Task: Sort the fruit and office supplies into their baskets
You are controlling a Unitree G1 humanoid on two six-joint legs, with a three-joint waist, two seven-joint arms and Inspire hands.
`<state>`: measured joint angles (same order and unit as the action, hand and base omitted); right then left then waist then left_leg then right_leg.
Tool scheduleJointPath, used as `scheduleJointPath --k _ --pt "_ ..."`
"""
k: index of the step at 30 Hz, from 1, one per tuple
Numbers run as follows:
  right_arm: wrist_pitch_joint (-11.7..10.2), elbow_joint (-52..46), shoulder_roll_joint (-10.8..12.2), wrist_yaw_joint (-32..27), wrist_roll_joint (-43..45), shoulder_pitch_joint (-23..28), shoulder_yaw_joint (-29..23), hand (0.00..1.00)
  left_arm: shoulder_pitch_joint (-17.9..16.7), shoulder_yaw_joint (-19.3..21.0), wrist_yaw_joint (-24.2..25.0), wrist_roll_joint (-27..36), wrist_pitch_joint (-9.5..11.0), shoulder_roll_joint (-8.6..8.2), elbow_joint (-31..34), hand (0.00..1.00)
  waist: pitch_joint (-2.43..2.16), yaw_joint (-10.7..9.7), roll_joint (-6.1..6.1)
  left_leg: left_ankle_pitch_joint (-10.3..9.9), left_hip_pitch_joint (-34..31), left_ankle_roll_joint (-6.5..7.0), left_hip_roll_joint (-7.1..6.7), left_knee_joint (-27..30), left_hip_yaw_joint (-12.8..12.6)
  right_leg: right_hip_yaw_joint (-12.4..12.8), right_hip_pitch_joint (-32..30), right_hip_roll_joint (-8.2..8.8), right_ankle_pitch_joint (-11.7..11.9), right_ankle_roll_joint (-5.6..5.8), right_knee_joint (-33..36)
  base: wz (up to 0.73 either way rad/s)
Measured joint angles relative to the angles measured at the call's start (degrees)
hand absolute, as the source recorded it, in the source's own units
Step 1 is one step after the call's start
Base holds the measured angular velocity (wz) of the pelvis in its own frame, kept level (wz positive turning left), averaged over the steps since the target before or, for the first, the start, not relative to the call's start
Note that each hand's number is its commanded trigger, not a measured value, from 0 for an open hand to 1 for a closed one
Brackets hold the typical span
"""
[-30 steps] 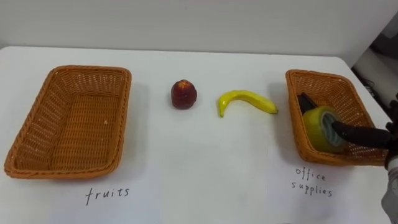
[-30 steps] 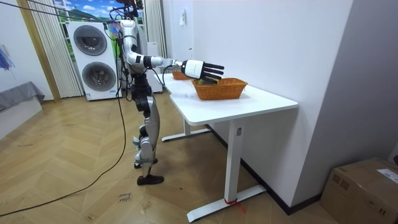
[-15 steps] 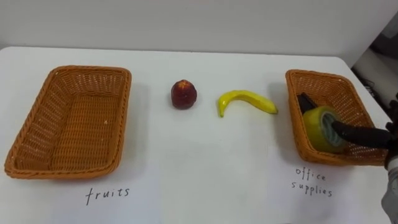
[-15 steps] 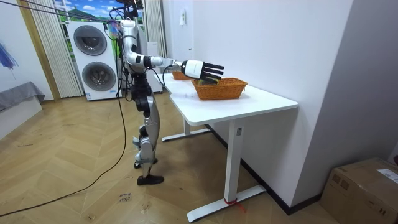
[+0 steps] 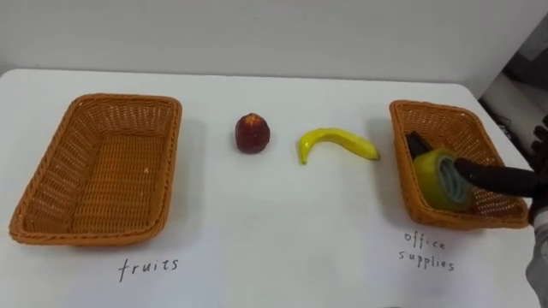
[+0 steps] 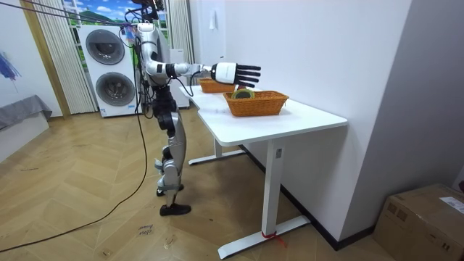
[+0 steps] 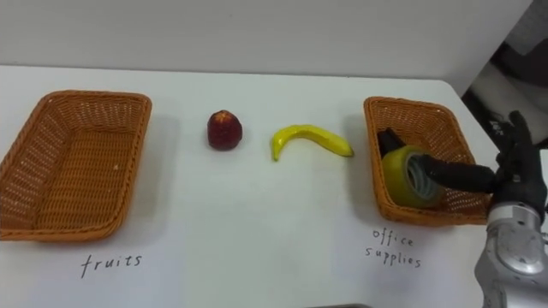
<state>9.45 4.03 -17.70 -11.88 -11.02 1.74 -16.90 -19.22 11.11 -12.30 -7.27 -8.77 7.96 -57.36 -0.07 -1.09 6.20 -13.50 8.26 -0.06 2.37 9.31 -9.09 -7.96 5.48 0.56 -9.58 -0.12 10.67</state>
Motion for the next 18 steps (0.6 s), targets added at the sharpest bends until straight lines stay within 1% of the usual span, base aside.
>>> scheduleJointPath --k 4,5,11,13,14,15,18 --pt "-0.02 -3.29 0.00 0.02 -0.06 -0.01 0.00 0.00 -0.04 0.00 0.65 0.31 0.00 0.02 0.01 0.00 -0.10 0.19 -0.11 0.01 -0.23 0.00 -0.02 0.26 -0.01 0.00 -0.23 0.02 0.00 0.00 0.11 0.00" --pt "-0.02 -4.26 0.00 0.02 -0.06 -0.01 0.00 0.00 -0.04 0.01 0.68 0.33 0.02 0.07 -0.04 0.00 -0.19 0.21 -0.18 0.02 -0.45 0.00 -0.01 0.30 -0.01 -0.01 -0.42 0.02 0.00 0.00 0.13 0.00" --pt "-0.14 -5.38 0.00 0.01 -0.06 -1.16 0.00 0.00 -0.06 0.00 0.68 0.32 0.11 0.06 -0.11 0.00 -0.11 0.41 -0.31 0.02 -0.66 0.01 -0.01 0.39 0.01 -0.02 -0.62 0.03 0.00 -0.01 0.15 0.00" --pt "-0.14 -5.50 -0.01 -0.02 -0.04 -1.83 0.00 0.00 -0.06 0.00 0.68 0.30 0.11 0.07 -0.06 0.00 -0.13 0.41 -0.33 0.02 -0.72 0.01 -0.01 0.34 0.01 -0.03 -0.69 0.03 0.00 -0.01 0.15 0.00" --pt "-0.14 -5.86 -0.02 -0.01 -0.11 -2.30 0.02 0.00 -0.04 -0.02 0.68 0.36 0.15 0.07 -0.04 0.00 -0.22 0.42 -0.20 0.02 -0.73 0.01 0.00 0.31 0.01 -0.05 -0.69 0.04 0.00 -0.01 0.18 0.00" --pt "-0.14 -6.07 -0.04 0.00 -0.53 -3.05 0.04 0.00 -0.05 -0.07 0.68 0.43 0.16 0.08 -0.04 0.00 -0.16 0.42 -0.34 0.02 -0.73 0.01 0.00 0.31 0.01 -0.07 -0.68 0.03 0.00 0.00 0.18 0.00" --pt "-0.14 -7.35 -0.94 0.03 -2.19 -3.55 0.06 0.00 -0.09 -0.06 0.60 0.39 0.46 0.28 -0.06 0.00 -0.17 0.58 -0.33 0.02 -0.72 0.01 0.01 0.31 0.06 -0.18 -0.63 0.05 0.00 -0.01 0.18 0.00"
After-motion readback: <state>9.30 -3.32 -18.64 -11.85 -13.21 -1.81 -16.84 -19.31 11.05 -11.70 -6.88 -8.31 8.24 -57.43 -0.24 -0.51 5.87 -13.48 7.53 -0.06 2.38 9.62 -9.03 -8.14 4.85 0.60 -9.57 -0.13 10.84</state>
